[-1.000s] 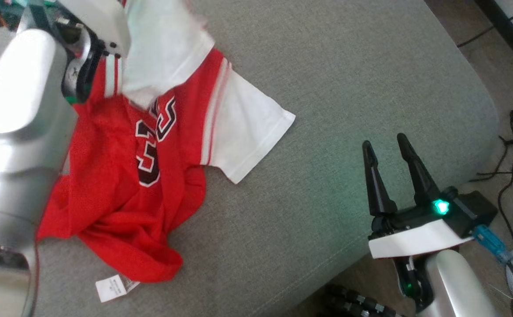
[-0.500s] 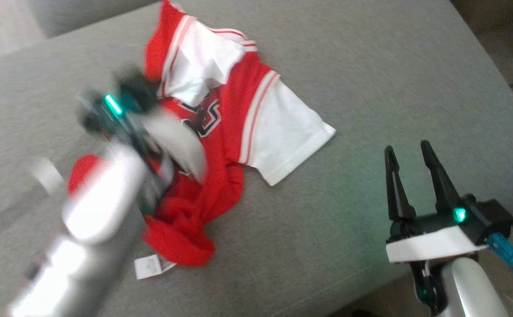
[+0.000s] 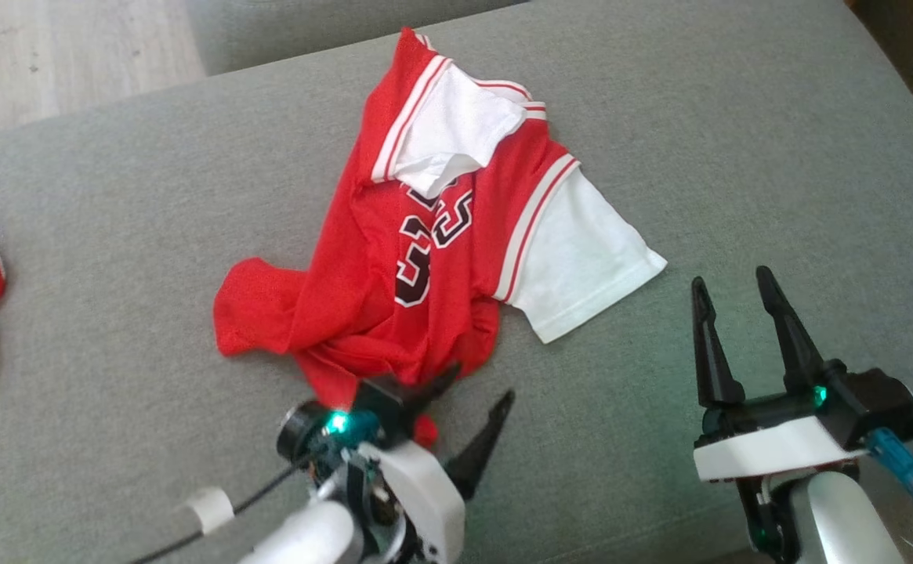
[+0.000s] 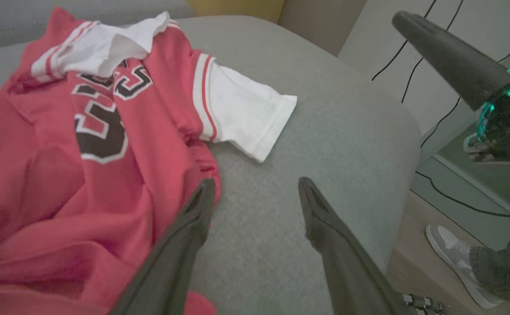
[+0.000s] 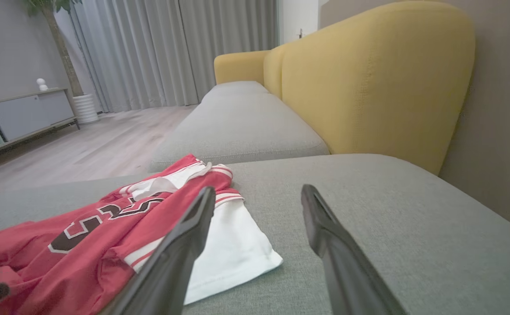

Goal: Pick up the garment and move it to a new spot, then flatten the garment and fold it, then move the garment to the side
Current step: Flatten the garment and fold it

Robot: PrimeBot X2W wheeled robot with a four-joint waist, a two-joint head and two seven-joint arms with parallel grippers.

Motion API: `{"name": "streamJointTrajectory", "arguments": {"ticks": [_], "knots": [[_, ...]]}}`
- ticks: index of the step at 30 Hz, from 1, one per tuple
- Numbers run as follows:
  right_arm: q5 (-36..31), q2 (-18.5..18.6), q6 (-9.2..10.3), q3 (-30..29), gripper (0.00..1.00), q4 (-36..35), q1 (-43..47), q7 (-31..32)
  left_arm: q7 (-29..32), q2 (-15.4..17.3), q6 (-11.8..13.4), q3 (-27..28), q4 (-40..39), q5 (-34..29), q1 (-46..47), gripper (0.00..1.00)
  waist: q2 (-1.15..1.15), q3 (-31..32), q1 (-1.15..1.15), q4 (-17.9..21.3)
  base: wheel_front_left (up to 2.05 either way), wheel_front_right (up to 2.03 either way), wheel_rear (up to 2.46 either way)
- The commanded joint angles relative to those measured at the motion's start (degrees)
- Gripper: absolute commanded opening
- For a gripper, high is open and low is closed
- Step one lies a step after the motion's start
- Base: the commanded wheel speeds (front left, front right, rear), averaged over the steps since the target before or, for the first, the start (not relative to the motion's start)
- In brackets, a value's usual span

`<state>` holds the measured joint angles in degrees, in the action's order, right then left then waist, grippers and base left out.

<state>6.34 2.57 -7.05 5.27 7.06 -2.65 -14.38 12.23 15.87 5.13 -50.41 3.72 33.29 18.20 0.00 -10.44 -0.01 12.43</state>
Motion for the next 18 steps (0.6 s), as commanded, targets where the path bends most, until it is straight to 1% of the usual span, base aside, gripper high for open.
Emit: {"name": "streamJointTrajectory", "arguments": {"ticks": [1, 4, 5, 10, 13, 18], "knots": [[-0.7, 0.3, -0.44, 1.3, 1.0, -1.8, 0.4, -0.6, 0.9, 1.1, 0.7, 1.1, -2.4, -0.2, 0.7, 1.0, 0.0, 0.2, 0.01, -0.4, 0.0, 0.0, 0.0], [-1.0, 0.3, -0.44, 1.4, 1.0, -1.8, 0.9, -0.6, 3.4, 2.7, 1.7, -0.1, -2.7, -1.4, 0.1, 1.0, 0.0, 0.2, 0.01, -0.7, 0.0, 0.0, 0.0], [-1.0, 0.3, -0.44, 1.4, 1.0, -1.8, 0.9, -0.6, 3.4, 2.7, 1.7, -0.1, -2.7, -1.4, 0.1, 1.0, 0.0, 0.2, 0.01, -0.7, 0.0, 0.0, 0.0], [-1.1, 0.3, -0.44, 1.3, 1.0, -1.9, 1.0, -0.6, 6.3, 5.7, 3.7, -1.0, -4.3, -3.2, -0.8, 1.0, 0.0, -0.2, 0.01, -0.9, 0.0, 0.0, 0.0], [-1.2, 0.3, -0.44, 1.3, 1.0, -1.8, 1.0, -0.6, 7.7, 7.1, 4.2, -1.4, -5.0, -3.8, -1.1, 1.0, 0.0, -0.2, 0.01, -1.1, 0.0, 0.0, 0.0], [-1.2, 0.3, -0.44, 1.4, 1.0, -1.7, 1.0, -0.6, 9.9, 8.5, 4.3, -2.2, -6.3, -3.3, -2.1, 1.0, 0.0, -0.1, 0.01, -1.1, 0.0, 0.0, 0.0]]}}
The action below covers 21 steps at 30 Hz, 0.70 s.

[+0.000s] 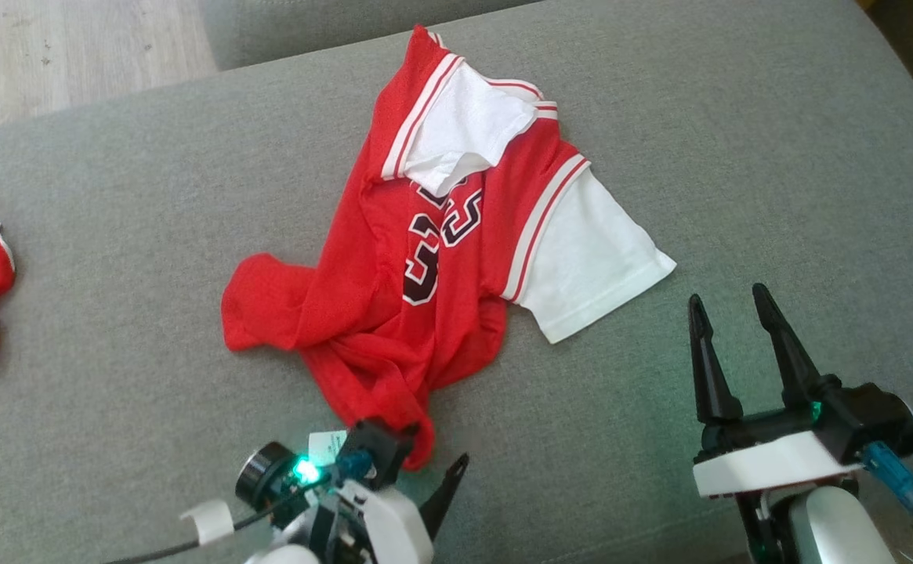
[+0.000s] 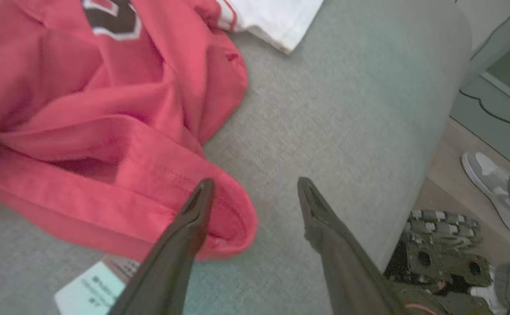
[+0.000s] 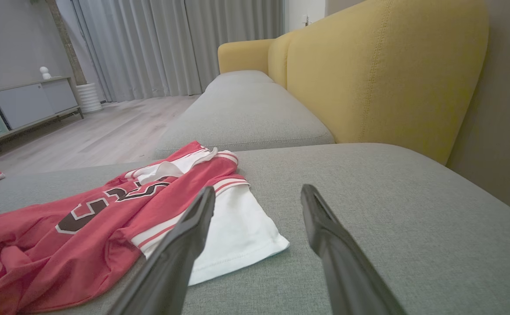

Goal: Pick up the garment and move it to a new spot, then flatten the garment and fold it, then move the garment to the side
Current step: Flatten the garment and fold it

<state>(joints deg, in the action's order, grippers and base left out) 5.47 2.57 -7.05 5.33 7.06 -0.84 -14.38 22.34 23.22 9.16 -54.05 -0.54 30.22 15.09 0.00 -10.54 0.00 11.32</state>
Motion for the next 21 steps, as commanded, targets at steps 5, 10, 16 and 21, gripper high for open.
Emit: {"name": "streamJointTrajectory", "arguments": {"ticks": [5, 10, 16, 21], "knots": [[-0.4, 0.3, -0.44, 1.4, 1.0, -1.6, -0.8, -0.6, 0.7, 2.8, 1.5, 1.2, -1.5, -1.3, 0.5, 0.88, 0.0, 0.0, 0.0, 0.2, 0.0, 0.0, 0.0], [-0.4, 0.3, -0.44, 1.4, 1.0, -1.5, -0.7, -0.6, 0.5, 3.6, 2.3, 1.7, -0.2, -1.1, -0.2, 0.3, 0.0, 0.0, 0.0, 0.2, 0.0, 0.0, 0.0], [-0.6, 0.3, -0.44, 0.8, 1.0, -1.5, -0.2, -0.6, -3.1, 2.2, 3.7, 6.2, -1.5, 4.6, -2.9, 0.0, 0.0, 0.5, 0.0, -0.7, 0.0, 0.0, 0.0], [-1.0, 0.3, -0.44, 0.1, 1.0, -1.6, 0.6, -0.6, -7.3, 3.0, 6.6, 13.1, -6.5, 11.0, -8.1, 0.0, 0.0, 1.3, 0.0, -2.6, 0.0, 0.0, 0.0]]}}
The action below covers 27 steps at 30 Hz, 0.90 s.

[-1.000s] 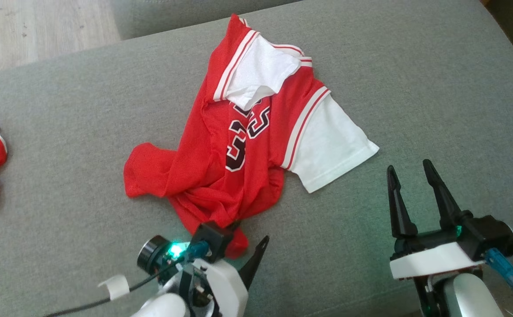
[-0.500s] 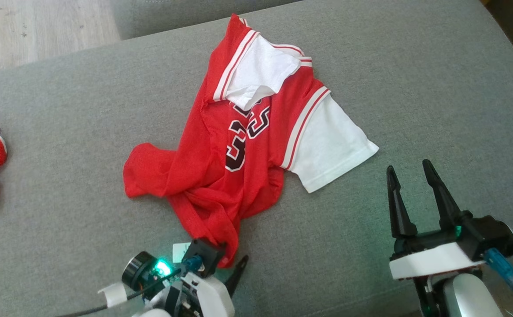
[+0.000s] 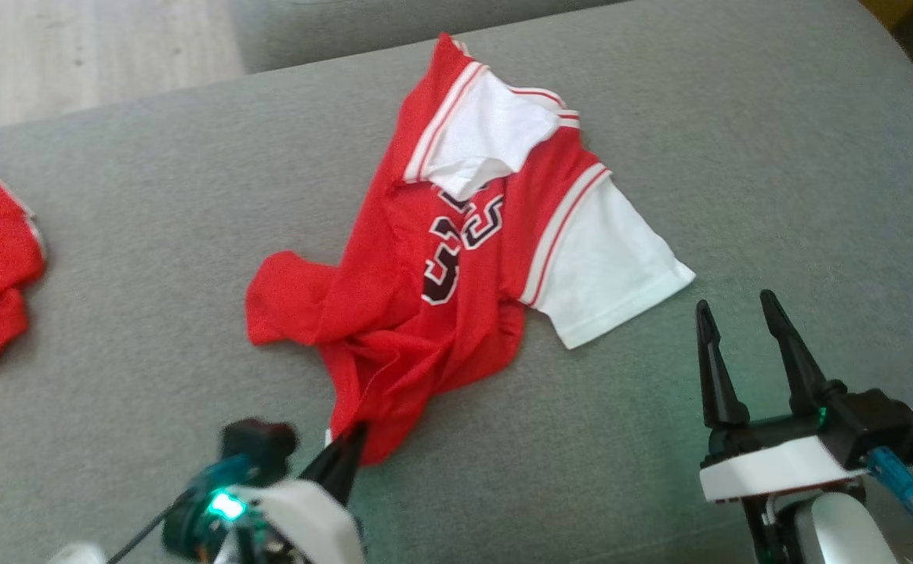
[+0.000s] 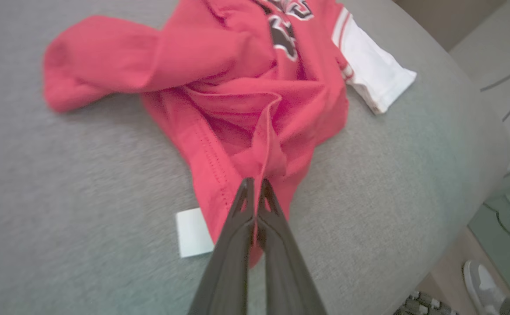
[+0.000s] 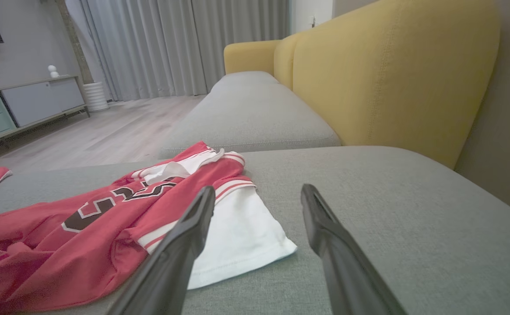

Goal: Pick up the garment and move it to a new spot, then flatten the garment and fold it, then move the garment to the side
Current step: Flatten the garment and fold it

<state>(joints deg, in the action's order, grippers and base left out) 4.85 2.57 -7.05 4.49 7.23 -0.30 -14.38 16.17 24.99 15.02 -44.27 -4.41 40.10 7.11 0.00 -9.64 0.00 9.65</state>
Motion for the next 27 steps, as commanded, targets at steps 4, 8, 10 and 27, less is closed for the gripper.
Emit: {"name": "streamJointTrajectory", "arguments": {"ticks": [4, 8, 10, 27], "knots": [[-0.8, 0.3, -0.44, 1.1, 1.0, -1.6, 0.4, -0.6, -2.6, 2.6, 1.8, 6.9, -4.0, 5.1, -4.5, 0.0, 0.0, 0.9, 0.0, -2.9, 0.0, 0.0, 0.0], [-1.2, 0.3, -0.44, 1.3, 1.0, -1.5, 0.2, -0.6, -4.8, 1.0, 1.5, 9.7, -1.0, 9.7, -7.5, 0.0, 0.0, 1.4, 0.0, -5.1, 0.0, 0.0, 0.0], [-1.2, 0.3, -0.44, 1.4, 1.0, -1.4, 0.1, -0.6, -5.6, 0.6, 1.5, 10.3, 0.1, 10.2, -7.7, 0.0, 0.0, 1.5, 0.0, -5.4, 0.0, 0.0, 0.0], [-1.7, 0.3, -0.44, 1.8, 1.0, -0.8, 0.4, -0.6, -13.9, -6.9, -4.2, 16.0, 11.1, 17.7, -6.0, 1.0, 0.0, 2.0, 0.0, -6.0, 0.0, 0.0, 0.0]]}}
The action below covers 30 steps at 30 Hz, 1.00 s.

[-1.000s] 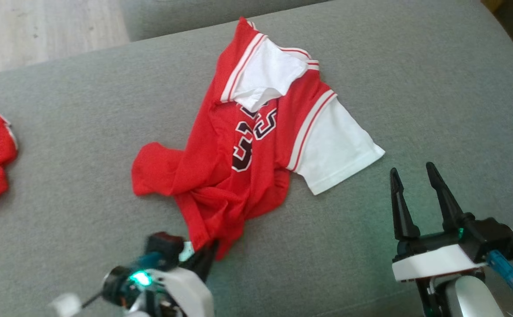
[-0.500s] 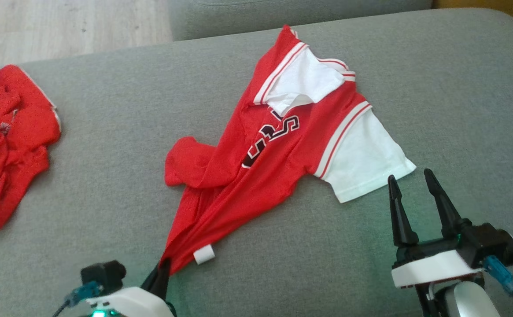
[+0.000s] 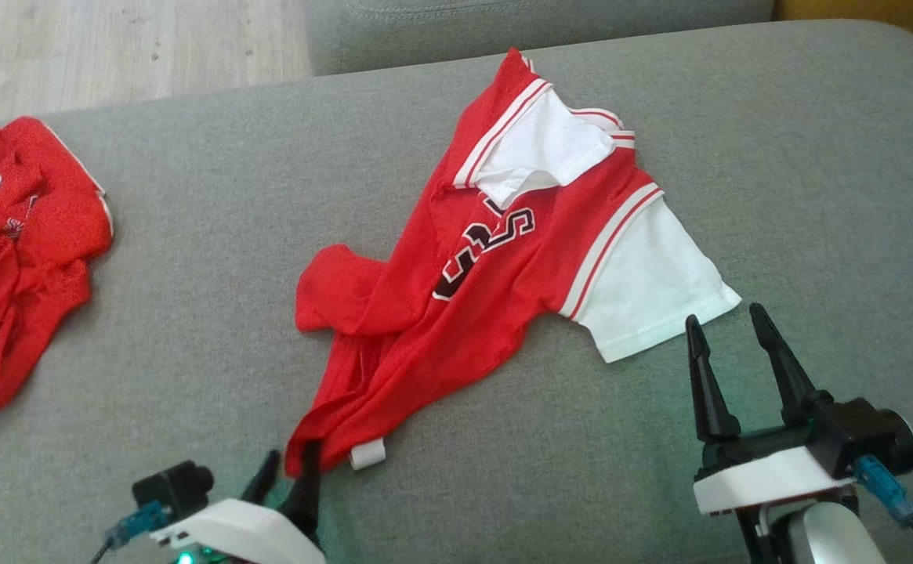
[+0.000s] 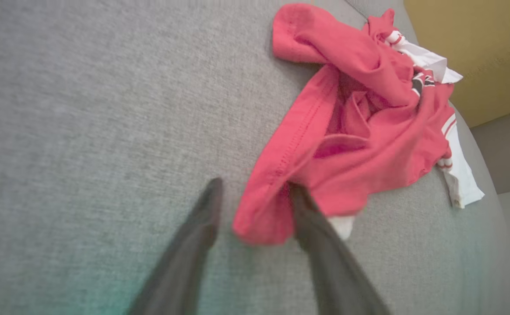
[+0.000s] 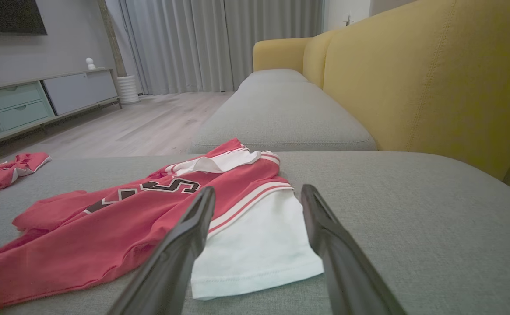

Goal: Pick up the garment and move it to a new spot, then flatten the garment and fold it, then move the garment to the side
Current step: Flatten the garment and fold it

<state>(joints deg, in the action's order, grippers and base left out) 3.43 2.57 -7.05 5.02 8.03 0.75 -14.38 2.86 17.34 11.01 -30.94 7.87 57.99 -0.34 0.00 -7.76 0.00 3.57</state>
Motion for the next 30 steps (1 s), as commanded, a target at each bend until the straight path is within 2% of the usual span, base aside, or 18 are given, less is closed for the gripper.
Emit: {"name": "streamJointTrajectory", "arguments": {"ticks": [1, 10, 13, 20, 23, 27, 30], "knots": [[-0.3, 0.3, -0.44, 1.2, 1.0, -1.6, -0.6, -0.6, -1.2, 1.0, 0.0, 3.0, -0.9, -0.2, 1.1, 1.0, 0.0, 0.2, 0.0, 0.2, 0.0, 0.0, 0.0], [-0.5, 0.3, -0.44, 0.0, 1.0, -2.0, 0.8, -0.6, -7.2, 2.8, -0.2, 4.2, -1.1, -3.1, -1.6, 1.0, 0.0, 1.7, 0.0, -1.0, 0.0, 0.0, 0.0], [-0.8, 0.3, -0.44, -0.4, 1.0, -2.0, 0.9, -0.6, -10.4, 1.9, -1.1, 4.7, -1.3, -3.5, -2.2, 1.0, 0.0, 2.3, 0.0, -1.7, 0.0, 0.0, 0.0], [-1.4, 0.3, -0.44, -0.8, 1.0, -2.0, 1.5, -0.6, -16.5, 0.3, -3.0, 3.4, 0.5, -9.0, -1.8, 1.0, 0.0, 3.3, 0.0, -2.8, 0.0, 0.0, 0.0], [-1.5, 0.3, -0.44, -0.7, 1.0, -2.1, 1.7, -0.6, -17.5, -0.8, -3.7, 3.9, 1.3, -11.9, -1.8, 1.0, 0.0, 3.5, 0.0, -3.1, 0.0, 0.0, 0.0], [-1.7, 0.3, -0.44, -0.4, 1.0, -2.0, 1.8, -0.6, -17.8, -2.5, -6.3, 2.9, 3.7, -14.4, -1.0, 1.0, 0.0, 3.6, 0.0, -3.4, 0.0, 0.0, 0.0], [-1.8, 0.3, -0.44, -0.2, 1.0, -2.0, 1.7, -0.6, -17.8, -3.2, -7.3, 2.0, 5.8, -15.4, 0.5, 1.0, 0.0, 3.4, 0.0, -3.5, 0.0, 0.0, 0.0]]}}
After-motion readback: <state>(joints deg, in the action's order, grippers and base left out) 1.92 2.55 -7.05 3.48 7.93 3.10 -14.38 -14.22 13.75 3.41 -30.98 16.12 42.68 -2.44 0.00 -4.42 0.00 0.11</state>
